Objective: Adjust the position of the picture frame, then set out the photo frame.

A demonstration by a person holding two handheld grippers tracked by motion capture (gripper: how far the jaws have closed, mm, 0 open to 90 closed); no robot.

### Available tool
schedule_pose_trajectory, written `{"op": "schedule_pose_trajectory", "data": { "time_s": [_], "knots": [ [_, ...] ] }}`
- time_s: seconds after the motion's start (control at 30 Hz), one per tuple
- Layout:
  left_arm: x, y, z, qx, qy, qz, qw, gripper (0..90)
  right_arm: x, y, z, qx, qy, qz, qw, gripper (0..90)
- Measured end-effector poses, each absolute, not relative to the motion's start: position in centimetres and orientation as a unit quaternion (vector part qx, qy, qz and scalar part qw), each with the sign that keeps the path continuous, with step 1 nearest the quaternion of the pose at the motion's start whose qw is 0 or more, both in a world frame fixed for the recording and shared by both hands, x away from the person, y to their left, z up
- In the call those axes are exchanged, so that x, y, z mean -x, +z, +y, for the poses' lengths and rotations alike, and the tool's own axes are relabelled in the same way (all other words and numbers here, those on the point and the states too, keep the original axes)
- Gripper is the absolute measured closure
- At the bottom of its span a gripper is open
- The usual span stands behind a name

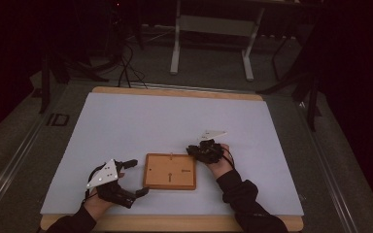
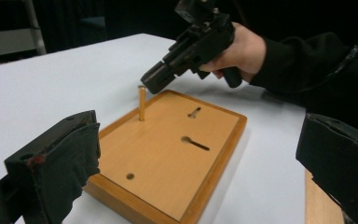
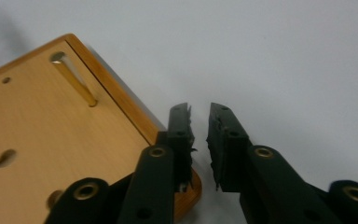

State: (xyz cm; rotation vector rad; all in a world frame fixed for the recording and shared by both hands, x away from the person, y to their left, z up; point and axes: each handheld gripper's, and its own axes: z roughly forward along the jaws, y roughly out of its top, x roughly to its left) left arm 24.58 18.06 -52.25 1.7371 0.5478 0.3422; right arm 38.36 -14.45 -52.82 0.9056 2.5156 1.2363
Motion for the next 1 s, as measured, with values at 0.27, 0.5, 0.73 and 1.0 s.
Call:
{"op": "schedule_pose_trajectory", "data": {
  "time_s": [0.27,0.5,0.73,1.0],
  "knots": [
    [-26.1,-51.5,17.2,-0.752,0.136,0.241,0.598,0.1,-36.9,-50.8,-15.2,-0.273,0.446,0.844,0.114,52.2],
    [-27.9,-51.3,16.3,-0.762,0.091,0.244,0.593,0.1,-34.7,-49.6,-16.0,-0.272,0.463,0.834,0.128,33.6],
    [-29.6,-51.2,15.5,-0.777,0.087,0.245,0.573,0.1,-33.1,-49.0,-17.3,-0.285,0.496,0.813,0.111,17.9],
    [-30.7,-51.2,14.9,-0.781,0.089,0.246,0.567,2.3,-31.6,-48.9,-18.7,-0.288,0.519,0.799,0.095,13.3]
  ]
}}
